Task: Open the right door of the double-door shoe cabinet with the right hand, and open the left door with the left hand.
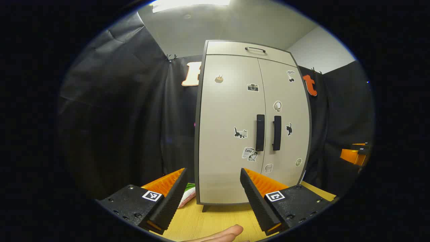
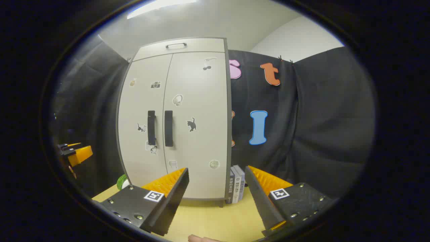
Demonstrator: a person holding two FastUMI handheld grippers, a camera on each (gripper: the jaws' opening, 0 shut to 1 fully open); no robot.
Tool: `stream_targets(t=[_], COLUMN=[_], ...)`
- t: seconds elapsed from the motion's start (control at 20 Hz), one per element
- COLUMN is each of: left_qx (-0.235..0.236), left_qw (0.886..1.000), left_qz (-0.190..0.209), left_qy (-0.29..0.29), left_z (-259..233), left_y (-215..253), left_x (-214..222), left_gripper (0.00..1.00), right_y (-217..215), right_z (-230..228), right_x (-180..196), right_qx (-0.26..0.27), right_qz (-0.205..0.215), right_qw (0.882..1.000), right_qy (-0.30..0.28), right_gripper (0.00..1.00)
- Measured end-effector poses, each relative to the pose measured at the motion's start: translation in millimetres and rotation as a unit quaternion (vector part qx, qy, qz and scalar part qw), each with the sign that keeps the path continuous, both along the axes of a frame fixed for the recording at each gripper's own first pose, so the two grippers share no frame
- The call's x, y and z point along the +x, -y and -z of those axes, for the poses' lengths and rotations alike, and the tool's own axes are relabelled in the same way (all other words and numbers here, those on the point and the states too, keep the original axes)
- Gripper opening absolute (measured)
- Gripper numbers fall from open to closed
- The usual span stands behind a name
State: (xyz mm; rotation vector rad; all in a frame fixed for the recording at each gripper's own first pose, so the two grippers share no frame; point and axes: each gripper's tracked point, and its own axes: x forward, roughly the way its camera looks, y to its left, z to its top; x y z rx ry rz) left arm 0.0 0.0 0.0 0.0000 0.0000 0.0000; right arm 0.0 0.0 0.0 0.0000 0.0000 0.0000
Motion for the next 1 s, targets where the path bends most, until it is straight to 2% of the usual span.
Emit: stream_targets(t=[0.05,0.25,0.3,0.4,0.45,0.5,0.75,1.0], left_qx=[0.001,0.013,0.016,0.017,0.017,0.017,0.025,0.02], left_qw=[1.0,1.0,0.999,0.999,0.999,0.999,0.999,0.999], left_qz=[0.002,0.022,0.028,0.036,0.035,0.035,0.035,0.03], left_qy=[-0.004,-0.005,-0.006,-0.009,-0.011,-0.011,-0.002,0.003], left_z=[3,9,11,16,18,19,13,12], left_y=[2,16,20,28,30,33,41,36], left_x=[-1,-4,-5,-6,-6,-7,-7,-7], left_gripper=[0.96,0.96,0.96,0.96,0.97,0.96,0.96,0.96], right_y=[-1,2,2,1,1,3,6,-8], right_z=[0,1,4,10,11,12,13,11], right_x=[-1,-4,-5,-5,-5,-5,-1,11], right_qx=[-0.001,-0.004,-0.001,0.013,0.018,0.02,0.012,0.01], right_qz=[-0.003,-0.006,-0.008,-0.018,-0.021,-0.024,-0.029,-0.044], right_qw=[1.0,1.0,1.0,1.0,1.0,1.0,0.999,0.999], right_qy=[0.0,0.005,0.003,-0.003,-0.004,-0.003,-0.005,-0.004], right_gripper=[0.95,0.95,0.99,0.99,0.96,0.99,0.99,0.99])
